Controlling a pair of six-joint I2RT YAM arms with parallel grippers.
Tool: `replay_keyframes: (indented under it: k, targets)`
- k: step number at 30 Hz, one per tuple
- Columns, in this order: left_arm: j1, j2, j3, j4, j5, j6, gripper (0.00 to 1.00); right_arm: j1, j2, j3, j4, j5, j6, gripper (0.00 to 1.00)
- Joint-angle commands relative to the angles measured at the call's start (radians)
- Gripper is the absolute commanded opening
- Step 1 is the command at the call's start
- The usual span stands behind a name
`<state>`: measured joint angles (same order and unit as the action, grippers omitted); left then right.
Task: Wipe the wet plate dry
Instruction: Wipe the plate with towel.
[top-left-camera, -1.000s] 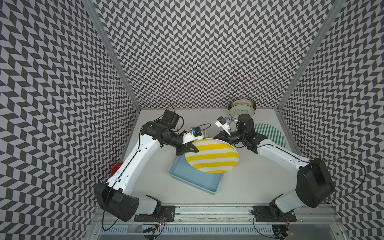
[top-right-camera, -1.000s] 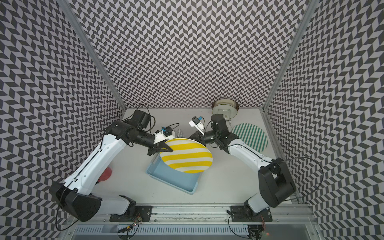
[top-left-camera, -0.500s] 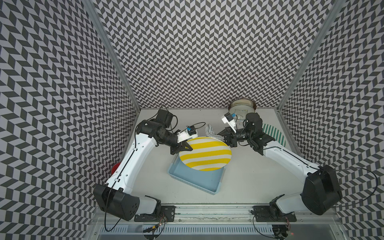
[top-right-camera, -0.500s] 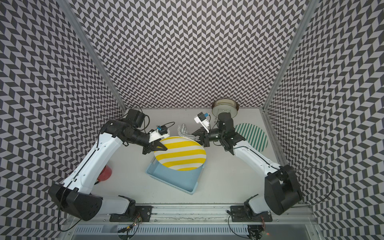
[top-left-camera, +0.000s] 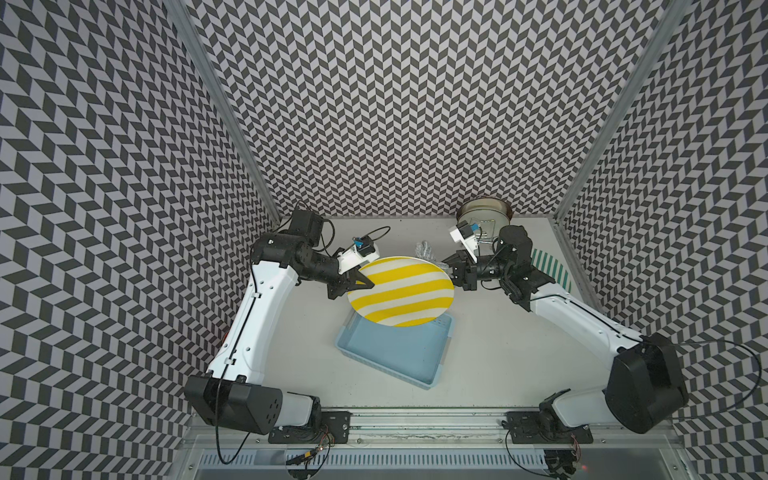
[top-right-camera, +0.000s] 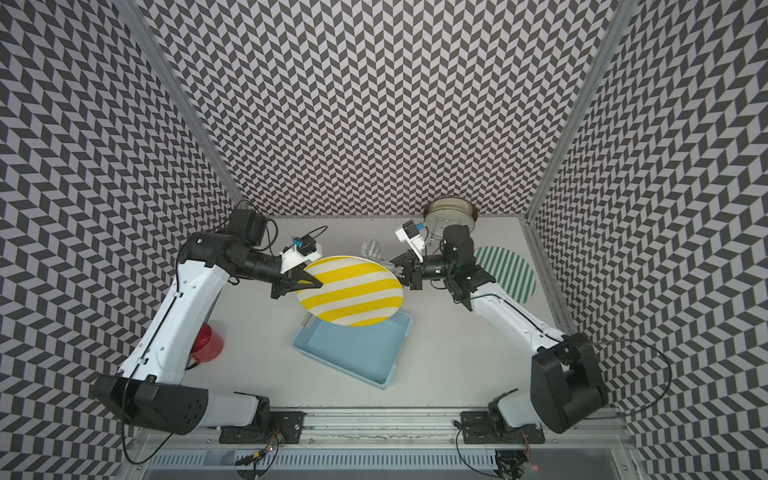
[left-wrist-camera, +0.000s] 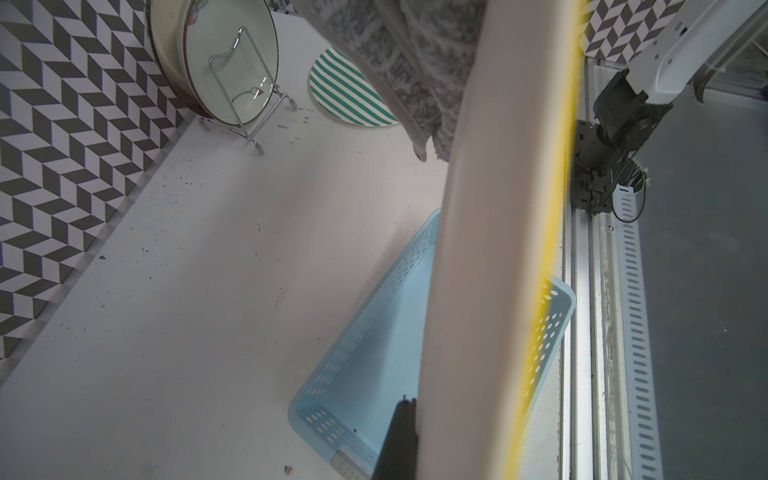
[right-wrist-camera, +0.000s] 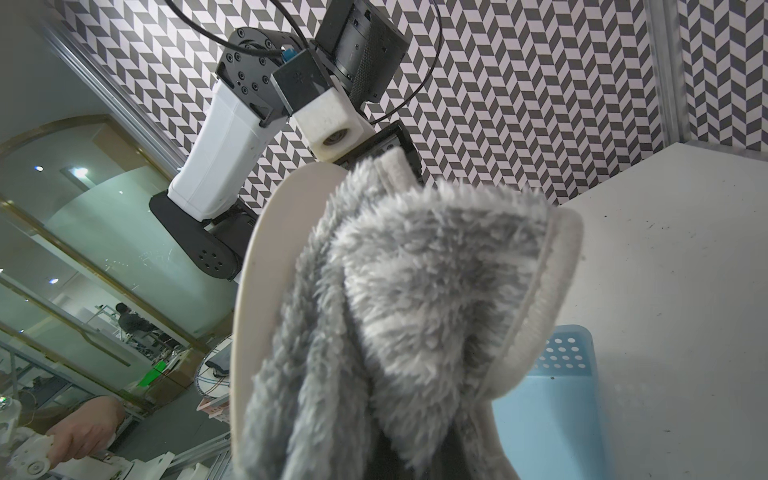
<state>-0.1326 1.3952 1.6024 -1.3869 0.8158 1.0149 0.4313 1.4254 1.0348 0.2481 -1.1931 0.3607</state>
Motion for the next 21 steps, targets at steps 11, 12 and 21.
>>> replay_keyframes:
  k: [11, 12, 21]
  targets:
    - [0.192, 0.042, 0.06, 0.16, 0.171, -0.139, 0.0, 0.014, -0.037, -0.025, 0.052, -0.098, 0.029, 0.0]
    - [0.204, 0.044, 0.061, 0.171, 0.188, -0.154, 0.0, 0.013, -0.036, -0.025, 0.053, -0.097, 0.03, 0.0]
    - [0.224, -0.013, -0.075, 0.458, 0.241, -0.503, 0.0, 0.014, -0.03, -0.033, 0.081, -0.094, 0.053, 0.0]
